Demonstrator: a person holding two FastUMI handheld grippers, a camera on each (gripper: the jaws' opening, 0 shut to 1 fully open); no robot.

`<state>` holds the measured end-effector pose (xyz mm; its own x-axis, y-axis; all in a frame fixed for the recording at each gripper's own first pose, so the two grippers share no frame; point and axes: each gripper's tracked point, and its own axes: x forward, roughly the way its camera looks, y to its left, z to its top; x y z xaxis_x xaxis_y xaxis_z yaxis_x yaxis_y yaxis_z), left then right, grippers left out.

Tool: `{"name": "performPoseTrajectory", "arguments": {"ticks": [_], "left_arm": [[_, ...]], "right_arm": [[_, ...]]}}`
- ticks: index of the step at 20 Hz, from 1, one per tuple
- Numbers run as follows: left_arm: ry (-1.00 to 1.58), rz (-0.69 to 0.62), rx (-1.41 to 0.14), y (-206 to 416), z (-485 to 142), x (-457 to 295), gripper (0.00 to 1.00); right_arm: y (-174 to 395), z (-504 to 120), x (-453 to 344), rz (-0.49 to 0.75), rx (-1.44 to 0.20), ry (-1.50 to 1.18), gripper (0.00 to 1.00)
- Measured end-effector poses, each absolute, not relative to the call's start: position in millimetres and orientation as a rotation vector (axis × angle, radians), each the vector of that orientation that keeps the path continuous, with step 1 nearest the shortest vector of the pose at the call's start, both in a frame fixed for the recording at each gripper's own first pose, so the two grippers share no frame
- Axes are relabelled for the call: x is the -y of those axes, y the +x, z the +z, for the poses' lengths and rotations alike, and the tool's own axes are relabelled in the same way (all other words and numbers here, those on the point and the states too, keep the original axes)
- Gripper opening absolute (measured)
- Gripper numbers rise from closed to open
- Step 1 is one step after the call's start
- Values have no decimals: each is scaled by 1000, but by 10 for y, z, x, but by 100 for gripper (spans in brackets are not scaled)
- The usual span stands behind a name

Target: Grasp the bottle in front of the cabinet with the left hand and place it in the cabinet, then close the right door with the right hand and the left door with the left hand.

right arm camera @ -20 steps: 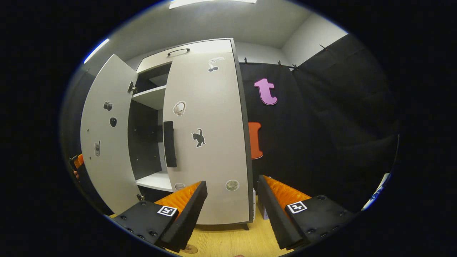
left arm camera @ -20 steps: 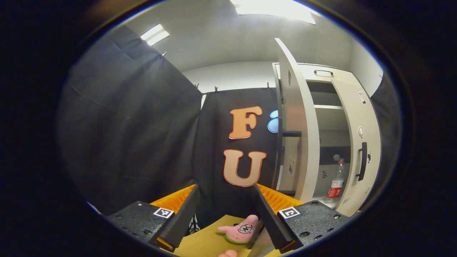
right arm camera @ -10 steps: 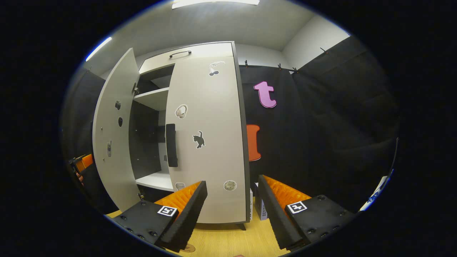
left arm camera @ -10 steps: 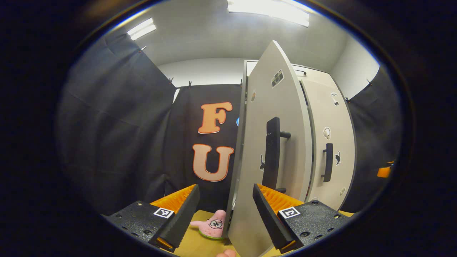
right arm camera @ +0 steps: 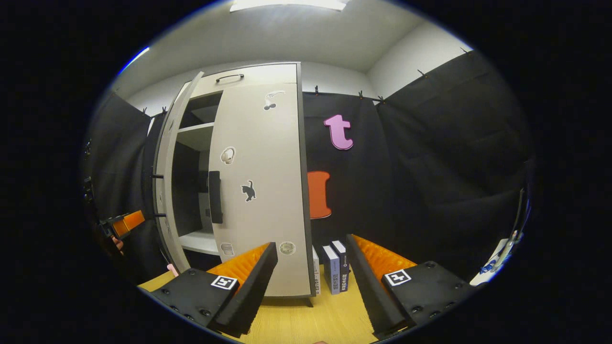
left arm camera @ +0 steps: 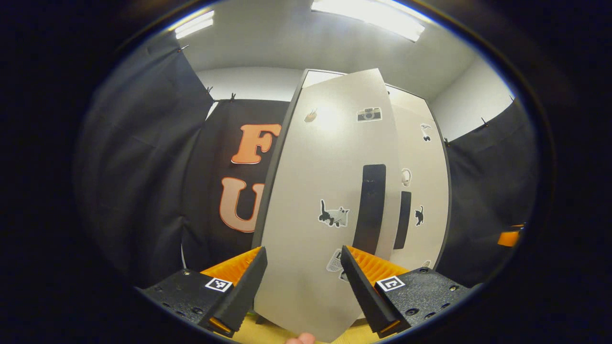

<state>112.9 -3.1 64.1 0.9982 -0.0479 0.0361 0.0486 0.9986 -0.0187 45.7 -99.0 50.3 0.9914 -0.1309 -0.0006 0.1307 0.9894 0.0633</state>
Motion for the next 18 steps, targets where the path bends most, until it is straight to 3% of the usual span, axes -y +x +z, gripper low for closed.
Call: {"name": "performPoseTrajectory", "arguments": {"ticks": [18], "left_arm": [[-23, -99, -27, 1897, 250, 621, 94]], "right_arm": [[238, 525, 1179, -194, 5, 66, 96]]}}
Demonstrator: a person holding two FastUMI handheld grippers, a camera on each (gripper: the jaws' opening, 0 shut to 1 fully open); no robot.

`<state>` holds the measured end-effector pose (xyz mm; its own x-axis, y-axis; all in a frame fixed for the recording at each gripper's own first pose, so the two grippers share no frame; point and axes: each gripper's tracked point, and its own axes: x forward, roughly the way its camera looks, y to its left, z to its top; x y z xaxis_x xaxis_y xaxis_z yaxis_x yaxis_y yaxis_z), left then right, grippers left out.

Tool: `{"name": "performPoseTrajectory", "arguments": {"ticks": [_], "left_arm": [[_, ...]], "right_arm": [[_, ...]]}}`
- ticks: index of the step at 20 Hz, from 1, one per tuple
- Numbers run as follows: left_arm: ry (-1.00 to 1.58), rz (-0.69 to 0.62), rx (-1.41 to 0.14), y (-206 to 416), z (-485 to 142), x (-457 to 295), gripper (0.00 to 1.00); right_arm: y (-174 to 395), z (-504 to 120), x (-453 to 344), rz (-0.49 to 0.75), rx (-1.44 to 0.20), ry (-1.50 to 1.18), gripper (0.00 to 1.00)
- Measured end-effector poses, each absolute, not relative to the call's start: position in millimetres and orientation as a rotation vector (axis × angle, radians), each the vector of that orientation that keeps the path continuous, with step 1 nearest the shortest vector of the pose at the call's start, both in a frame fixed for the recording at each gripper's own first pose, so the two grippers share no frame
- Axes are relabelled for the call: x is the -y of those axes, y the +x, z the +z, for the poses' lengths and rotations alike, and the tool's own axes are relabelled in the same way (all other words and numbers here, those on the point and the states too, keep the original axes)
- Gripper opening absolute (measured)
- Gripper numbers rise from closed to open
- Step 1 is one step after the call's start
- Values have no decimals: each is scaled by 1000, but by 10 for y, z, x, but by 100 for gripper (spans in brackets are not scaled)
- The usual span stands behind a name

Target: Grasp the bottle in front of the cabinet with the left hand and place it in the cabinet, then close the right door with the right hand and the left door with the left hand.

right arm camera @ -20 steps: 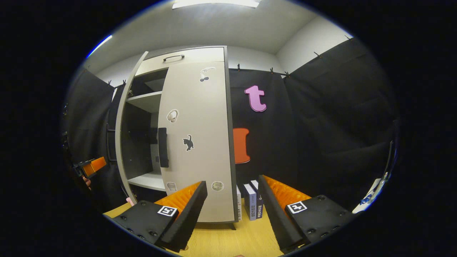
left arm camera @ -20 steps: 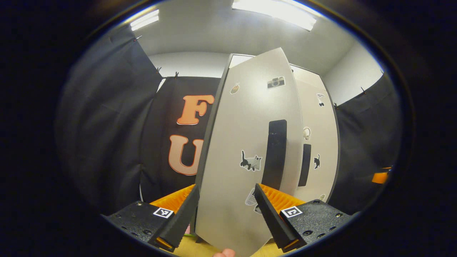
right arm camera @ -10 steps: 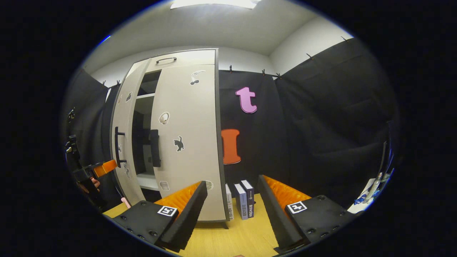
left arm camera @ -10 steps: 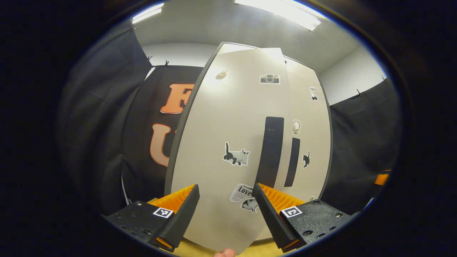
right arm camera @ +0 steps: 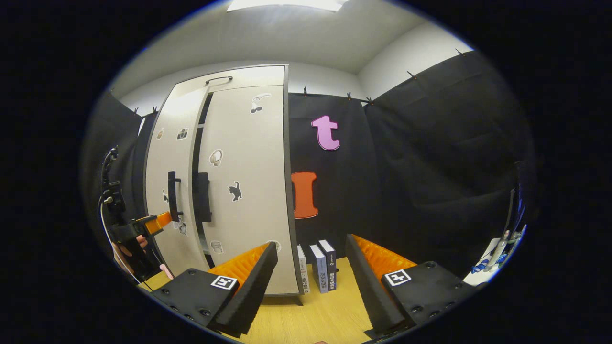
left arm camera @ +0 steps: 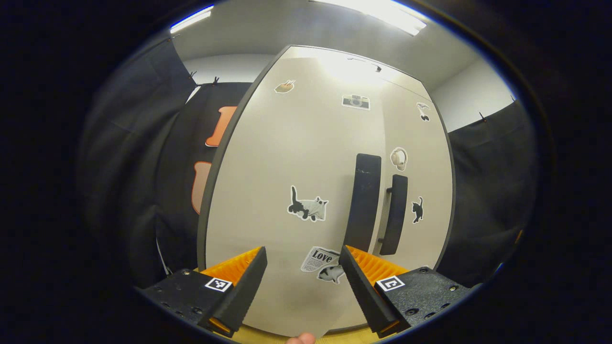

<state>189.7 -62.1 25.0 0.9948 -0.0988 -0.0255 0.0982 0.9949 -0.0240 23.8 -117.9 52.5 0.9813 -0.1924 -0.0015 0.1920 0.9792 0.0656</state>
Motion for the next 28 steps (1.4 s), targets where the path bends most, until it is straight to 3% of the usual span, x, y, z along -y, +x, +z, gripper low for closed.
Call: {"name": "performPoseTrajectory", "arguments": {"ticks": [11, 18, 28], "left_arm": [[-4, -81, -55, 1928, 195, 603, 95], [-28, -89, -35, 1159, 476, 259, 95], [2, 14, 5, -20, 618, -299, 94]], "right_arm": [[195, 497, 1073, -169, -2, 72, 96], [220, 360, 837, -99, -14, 74, 96], [300, 142, 533, 12, -54, 77, 96]]}}
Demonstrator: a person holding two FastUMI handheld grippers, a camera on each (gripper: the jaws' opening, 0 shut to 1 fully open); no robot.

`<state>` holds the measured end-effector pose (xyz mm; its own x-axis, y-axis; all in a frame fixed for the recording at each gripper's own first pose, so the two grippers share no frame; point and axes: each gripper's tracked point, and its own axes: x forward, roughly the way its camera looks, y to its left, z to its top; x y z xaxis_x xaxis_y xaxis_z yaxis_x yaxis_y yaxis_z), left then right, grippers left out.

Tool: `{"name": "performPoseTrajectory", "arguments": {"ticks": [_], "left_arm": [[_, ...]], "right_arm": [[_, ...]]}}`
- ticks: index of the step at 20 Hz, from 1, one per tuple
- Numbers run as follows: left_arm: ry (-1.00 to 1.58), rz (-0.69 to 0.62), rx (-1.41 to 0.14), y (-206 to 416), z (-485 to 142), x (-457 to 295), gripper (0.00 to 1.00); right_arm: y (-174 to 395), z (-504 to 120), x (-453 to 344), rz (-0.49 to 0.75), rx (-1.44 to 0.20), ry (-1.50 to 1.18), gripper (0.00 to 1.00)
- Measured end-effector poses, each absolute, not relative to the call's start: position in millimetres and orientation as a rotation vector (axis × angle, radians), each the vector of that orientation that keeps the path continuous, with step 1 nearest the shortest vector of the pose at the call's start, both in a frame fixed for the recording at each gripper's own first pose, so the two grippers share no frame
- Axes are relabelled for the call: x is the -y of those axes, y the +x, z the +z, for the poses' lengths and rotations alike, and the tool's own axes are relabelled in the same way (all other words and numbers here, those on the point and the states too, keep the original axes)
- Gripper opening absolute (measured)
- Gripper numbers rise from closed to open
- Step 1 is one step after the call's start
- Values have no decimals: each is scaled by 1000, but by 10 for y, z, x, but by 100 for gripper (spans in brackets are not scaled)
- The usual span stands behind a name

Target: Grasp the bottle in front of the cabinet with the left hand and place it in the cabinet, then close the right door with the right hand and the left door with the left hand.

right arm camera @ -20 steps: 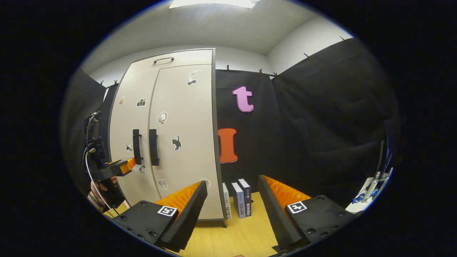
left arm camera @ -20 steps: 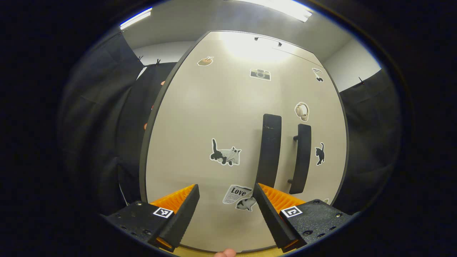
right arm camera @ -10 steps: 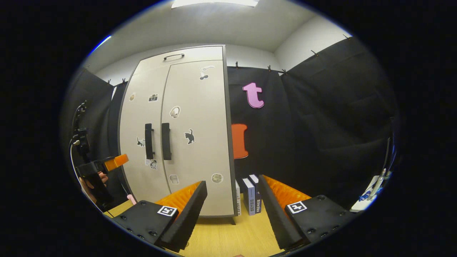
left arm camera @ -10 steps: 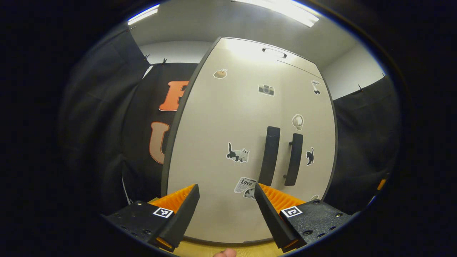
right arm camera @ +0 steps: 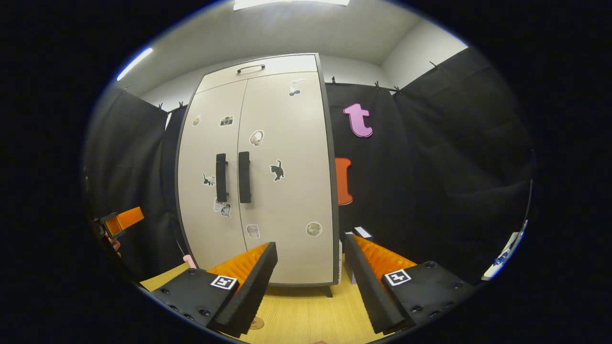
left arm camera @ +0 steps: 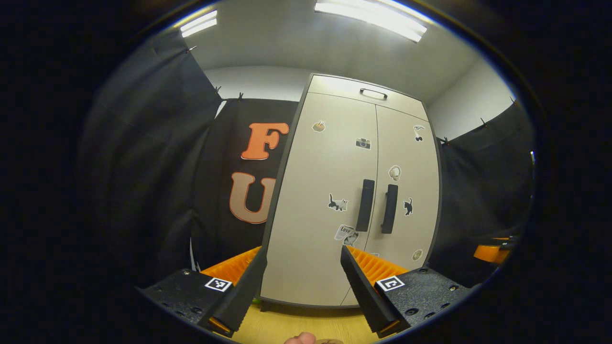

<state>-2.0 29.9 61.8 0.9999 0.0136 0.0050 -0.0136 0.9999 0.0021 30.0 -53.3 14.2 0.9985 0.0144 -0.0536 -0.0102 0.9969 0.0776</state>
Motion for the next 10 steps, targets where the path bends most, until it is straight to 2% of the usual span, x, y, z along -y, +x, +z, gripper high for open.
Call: {"name": "performPoseTrajectory", "arguments": {"ticks": [5, 10], "left_arm": [[40, 73, -8, -381, 494, -415, 95], [70, 59, -24, -521, 357, -300, 95]], "right_arm": [[316, 126, 343, 64, -39, 139, 96], [286, 87, 340, 82, -60, 129, 96]]}}
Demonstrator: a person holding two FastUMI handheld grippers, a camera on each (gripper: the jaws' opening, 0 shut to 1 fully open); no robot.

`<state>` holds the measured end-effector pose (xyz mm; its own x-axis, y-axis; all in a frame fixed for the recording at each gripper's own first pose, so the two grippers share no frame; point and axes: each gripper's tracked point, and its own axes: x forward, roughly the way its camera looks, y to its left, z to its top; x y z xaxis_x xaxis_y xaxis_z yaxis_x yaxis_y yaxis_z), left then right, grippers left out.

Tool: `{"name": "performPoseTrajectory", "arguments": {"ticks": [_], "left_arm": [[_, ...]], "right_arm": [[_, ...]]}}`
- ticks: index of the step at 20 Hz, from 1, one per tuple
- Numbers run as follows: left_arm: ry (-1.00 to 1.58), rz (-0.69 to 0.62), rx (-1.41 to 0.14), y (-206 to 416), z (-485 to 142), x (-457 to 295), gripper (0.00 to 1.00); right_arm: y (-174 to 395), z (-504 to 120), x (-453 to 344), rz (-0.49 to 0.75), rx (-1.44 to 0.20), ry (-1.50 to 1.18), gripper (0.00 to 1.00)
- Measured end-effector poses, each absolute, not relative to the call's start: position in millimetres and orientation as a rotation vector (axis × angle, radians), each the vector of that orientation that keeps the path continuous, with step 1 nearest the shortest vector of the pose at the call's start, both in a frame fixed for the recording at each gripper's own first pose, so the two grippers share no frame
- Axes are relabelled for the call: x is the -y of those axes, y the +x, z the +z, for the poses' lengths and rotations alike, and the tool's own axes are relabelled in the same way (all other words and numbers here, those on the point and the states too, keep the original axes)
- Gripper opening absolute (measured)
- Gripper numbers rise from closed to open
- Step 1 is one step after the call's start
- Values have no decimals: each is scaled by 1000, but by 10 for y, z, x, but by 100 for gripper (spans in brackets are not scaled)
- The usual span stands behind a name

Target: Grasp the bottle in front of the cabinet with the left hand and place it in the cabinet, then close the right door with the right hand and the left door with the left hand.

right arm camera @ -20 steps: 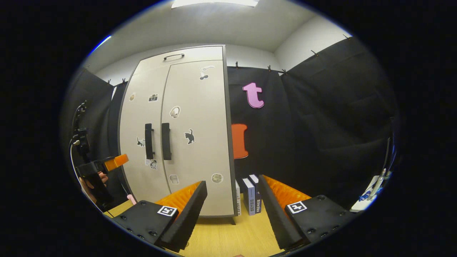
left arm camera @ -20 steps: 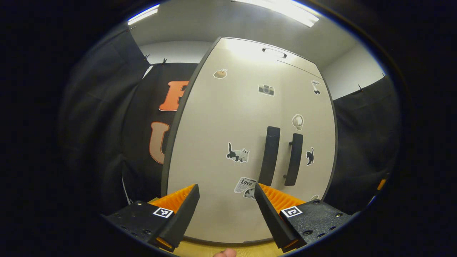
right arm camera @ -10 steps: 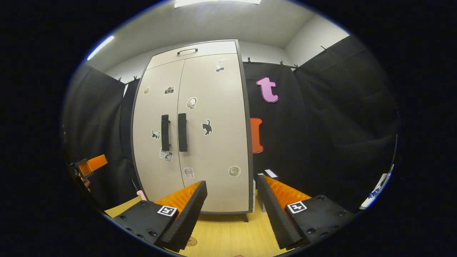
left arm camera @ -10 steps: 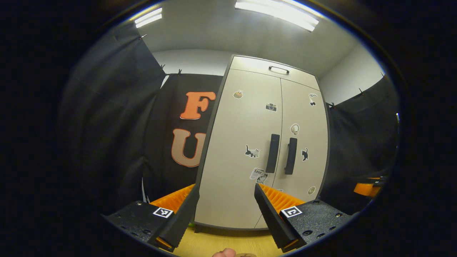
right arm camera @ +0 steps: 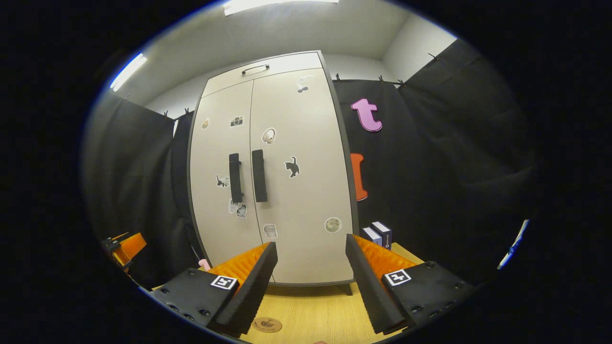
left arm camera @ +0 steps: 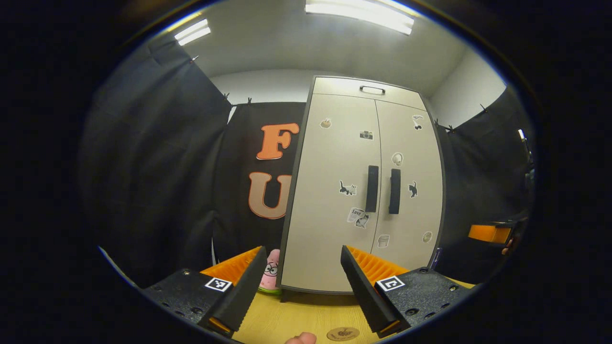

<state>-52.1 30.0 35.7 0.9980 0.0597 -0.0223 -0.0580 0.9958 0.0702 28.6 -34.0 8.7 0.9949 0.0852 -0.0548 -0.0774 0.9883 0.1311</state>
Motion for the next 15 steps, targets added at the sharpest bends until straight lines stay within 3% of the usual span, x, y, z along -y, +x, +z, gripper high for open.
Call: {"name": "performPoseTrajectory", "arguments": {"ticks": [9, 10, 15], "left_arm": [[28, 35, -17, -564, 358, -178, 95], [22, 35, -21, -566, 335, -181, 95], [14, 48, -36, -589, 301, -224, 95]], "right_arm": [[203, 130, 472, 59, -51, 109, 96], [196, 140, 486, 56, -48, 109, 89], [180, 138, 487, 53, -48, 112, 89]]}}
